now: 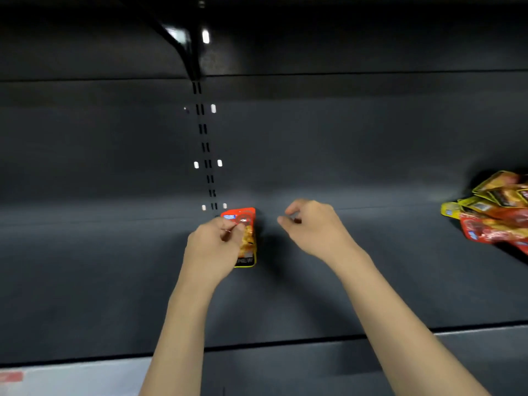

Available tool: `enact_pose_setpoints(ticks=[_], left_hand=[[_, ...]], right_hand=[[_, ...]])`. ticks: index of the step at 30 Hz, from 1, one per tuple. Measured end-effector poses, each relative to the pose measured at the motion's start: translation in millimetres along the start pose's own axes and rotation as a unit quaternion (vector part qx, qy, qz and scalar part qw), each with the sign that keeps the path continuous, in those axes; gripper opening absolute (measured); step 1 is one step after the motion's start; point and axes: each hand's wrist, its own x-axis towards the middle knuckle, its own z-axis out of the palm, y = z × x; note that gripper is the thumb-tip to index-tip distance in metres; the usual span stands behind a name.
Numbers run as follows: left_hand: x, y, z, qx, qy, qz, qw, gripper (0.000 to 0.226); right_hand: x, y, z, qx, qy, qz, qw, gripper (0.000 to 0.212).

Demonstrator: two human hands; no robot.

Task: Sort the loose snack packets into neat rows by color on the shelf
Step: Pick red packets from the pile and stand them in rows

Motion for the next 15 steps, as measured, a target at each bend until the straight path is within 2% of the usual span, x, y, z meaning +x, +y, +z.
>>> enact_pose_setpoints(ticks=[5, 15], left_hand=[[-4.1, 32.9, 38.8, 0.004, -0.032, 0.036, 0.999, 0.018], [-47.9, 105.8, 153.0, 0.001, -0.032, 0.092, 0.995, 0.016]], right_hand=[[-11.9, 35.2, -28.8, 0.01, 0.037, 0.007, 0.999, 0.025], [-30.1, 141.2, -113.2, 0.028, 0.062, -0.008, 0.998, 0.029]])
